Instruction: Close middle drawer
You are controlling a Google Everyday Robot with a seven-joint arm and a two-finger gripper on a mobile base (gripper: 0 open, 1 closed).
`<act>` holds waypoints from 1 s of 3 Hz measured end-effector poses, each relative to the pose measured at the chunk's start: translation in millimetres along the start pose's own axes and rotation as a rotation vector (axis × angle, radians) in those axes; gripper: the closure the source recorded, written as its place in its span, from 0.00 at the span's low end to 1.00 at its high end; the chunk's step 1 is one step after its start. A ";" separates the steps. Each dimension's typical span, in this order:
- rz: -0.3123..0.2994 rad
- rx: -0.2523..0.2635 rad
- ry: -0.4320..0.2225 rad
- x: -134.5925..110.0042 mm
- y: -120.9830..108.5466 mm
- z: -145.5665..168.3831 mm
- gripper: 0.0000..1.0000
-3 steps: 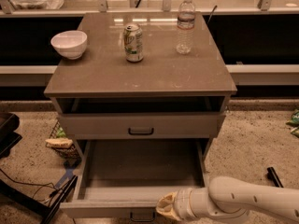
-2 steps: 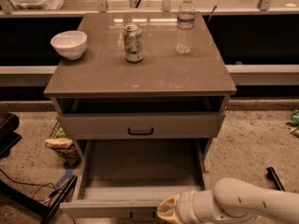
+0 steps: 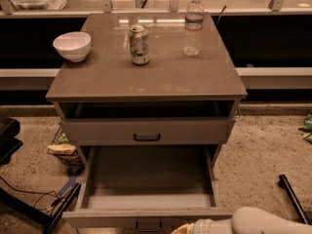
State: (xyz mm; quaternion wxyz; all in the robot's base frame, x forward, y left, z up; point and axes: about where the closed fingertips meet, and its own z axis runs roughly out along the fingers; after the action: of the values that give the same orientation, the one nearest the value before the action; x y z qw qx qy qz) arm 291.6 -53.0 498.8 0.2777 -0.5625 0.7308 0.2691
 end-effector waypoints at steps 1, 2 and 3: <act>0.012 0.027 -0.001 21.3 -2.3 8.4 1.00; 0.013 0.055 0.007 38.9 -28.8 17.0 1.00; 0.011 0.078 0.009 51.9 -65.6 26.8 1.00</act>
Offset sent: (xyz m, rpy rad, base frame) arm 0.0660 -0.0416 -0.0690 -0.0482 -0.0580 -0.0800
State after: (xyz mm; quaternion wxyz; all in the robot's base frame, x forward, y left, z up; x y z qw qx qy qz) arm 347.1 -83.7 438.0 0.2947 -0.5485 0.7451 0.2392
